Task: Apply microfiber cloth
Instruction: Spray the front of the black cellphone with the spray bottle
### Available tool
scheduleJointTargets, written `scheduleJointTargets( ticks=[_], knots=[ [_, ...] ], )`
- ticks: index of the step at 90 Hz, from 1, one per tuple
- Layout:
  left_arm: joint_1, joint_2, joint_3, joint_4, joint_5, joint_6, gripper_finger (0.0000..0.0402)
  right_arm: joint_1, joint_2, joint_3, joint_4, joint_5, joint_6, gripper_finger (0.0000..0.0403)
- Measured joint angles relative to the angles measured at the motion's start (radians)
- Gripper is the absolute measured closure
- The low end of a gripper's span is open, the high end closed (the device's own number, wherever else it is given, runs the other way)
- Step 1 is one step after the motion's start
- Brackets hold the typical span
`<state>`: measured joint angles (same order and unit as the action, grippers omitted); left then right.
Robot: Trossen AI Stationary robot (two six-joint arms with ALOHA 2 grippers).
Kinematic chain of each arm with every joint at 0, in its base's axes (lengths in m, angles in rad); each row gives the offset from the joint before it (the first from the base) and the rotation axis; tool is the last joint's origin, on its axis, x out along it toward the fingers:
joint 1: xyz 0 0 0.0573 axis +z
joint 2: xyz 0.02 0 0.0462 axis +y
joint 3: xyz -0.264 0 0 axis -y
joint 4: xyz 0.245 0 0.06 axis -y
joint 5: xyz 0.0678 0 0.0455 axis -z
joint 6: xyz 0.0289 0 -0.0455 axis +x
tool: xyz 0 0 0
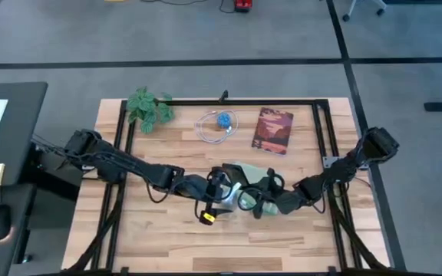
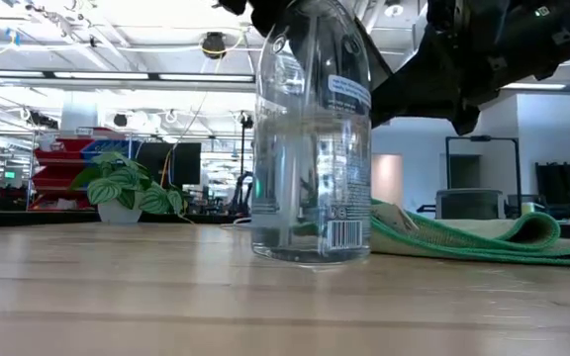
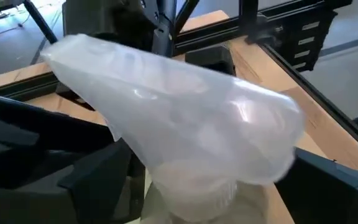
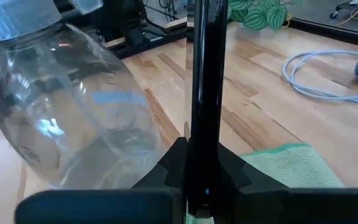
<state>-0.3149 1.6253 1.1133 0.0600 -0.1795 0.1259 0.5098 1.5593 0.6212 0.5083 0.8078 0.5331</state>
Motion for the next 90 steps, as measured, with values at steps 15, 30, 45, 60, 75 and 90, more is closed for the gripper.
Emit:
scheduleJointTargets(
  ticks=[15,30,45,60,75,90],
  knots=[
    [0.0,-0.001,0.0,-0.024,0.0,-0.014,0.0106,0.0,0.0,0.0,0.0,0.0,0.0,0.0382],
    [0.0,-0.005,0.0,-0.023,0.001,-0.045,0.0193,0.0,0.0,0.0,0.0,0.0,-0.001,0.0382],
    [-0.001,-0.017,0.004,-0.038,-0.006,-0.136,0.0286,0.0,0.0,0.0,-0.002,0.0,-0.003,0.0382],
    [-0.031,-0.027,0.034,-0.111,-0.119,-0.268,0.029,0.0,0.0,0.0,-0.004,0.0,-0.003,0.0382],
    [-0.074,-0.029,0.111,-0.301,-0.291,-0.453,0.029,0.0,0.0,0.0,-0.007,0.0,-0.003,0.0382],
    [-0.108,-0.03,0.124,-0.36,-0.353,-0.659,0.029,0.0,0.0,0.0,-0.008,0.0,-0.002,0.0382]
  ],
)
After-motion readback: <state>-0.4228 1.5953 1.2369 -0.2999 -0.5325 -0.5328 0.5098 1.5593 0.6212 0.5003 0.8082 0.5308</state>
